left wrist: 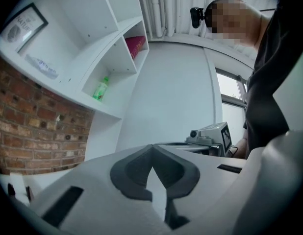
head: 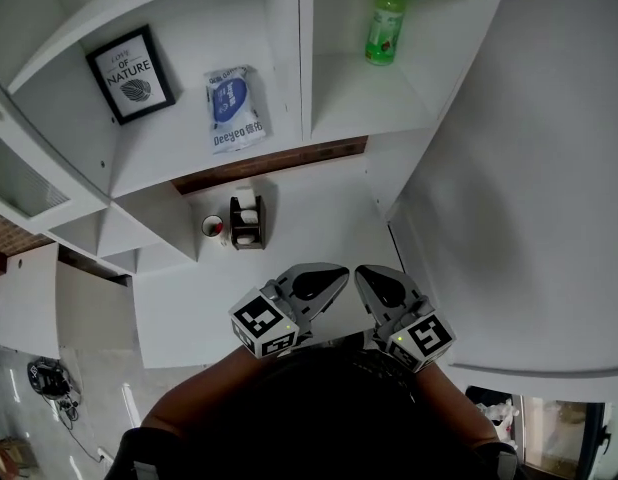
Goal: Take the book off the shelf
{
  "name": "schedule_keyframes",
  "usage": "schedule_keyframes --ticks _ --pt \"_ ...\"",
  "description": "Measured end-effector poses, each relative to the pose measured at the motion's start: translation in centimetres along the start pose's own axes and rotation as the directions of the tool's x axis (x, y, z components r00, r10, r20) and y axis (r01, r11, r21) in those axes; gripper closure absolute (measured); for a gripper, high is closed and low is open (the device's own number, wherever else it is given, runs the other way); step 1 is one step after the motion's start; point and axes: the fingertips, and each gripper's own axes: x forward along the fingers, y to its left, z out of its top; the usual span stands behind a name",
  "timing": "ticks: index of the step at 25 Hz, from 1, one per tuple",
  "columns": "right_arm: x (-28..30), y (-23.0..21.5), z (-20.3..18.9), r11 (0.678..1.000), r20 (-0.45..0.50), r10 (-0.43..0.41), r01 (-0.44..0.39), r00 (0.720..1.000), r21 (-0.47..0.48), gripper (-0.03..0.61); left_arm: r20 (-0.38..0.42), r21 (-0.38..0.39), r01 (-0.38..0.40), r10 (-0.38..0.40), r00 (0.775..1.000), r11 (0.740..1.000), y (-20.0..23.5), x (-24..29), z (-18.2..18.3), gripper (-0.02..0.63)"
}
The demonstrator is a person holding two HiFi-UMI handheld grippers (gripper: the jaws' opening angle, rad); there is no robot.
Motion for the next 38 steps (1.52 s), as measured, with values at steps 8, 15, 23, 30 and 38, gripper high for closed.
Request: schedule_keyframes --ticks 8,15,23,30,38 --pt "1.4 -4.3 13.6 0.984 0.176 0.124 -0.098 0.977 -0.149 0.56 0.104 0.199 0.012 -0.033 0.994 0.98 0.9 3.5 12.2 0.607" --pt "1.1 -6.3 25.9 0.951 0.269 0.187 -0.106 0.945 -0.291 0.558 0.173 0.367 -0.026 -0.041 0.984 0.93 1.2 6.2 23.1 0.607" --pt "1.5 -8.3 38.4 0.924 0.305 0.199 -0.075 0.931 -0.375 0.461 0.188 0.491 -0.029 -0.073 0.979 0.871 0.4 8.1 34.1 0.606" --pt "3.2 -12.0 46.3 0.932 0.341 0.061 0.069 0.938 -0.357 0.337 0.177 0.599 -0.03 -0.096 0.98 0.8 -0.5 8.9 40.9 0.606" --pt "7.5 -16.4 49.2 0.967 0.255 -0.055 0.116 0.965 -0.228 0.259 0.145 0.613 -0.017 -0.091 0.985 0.79 0.5 10.4 42.6 0.606"
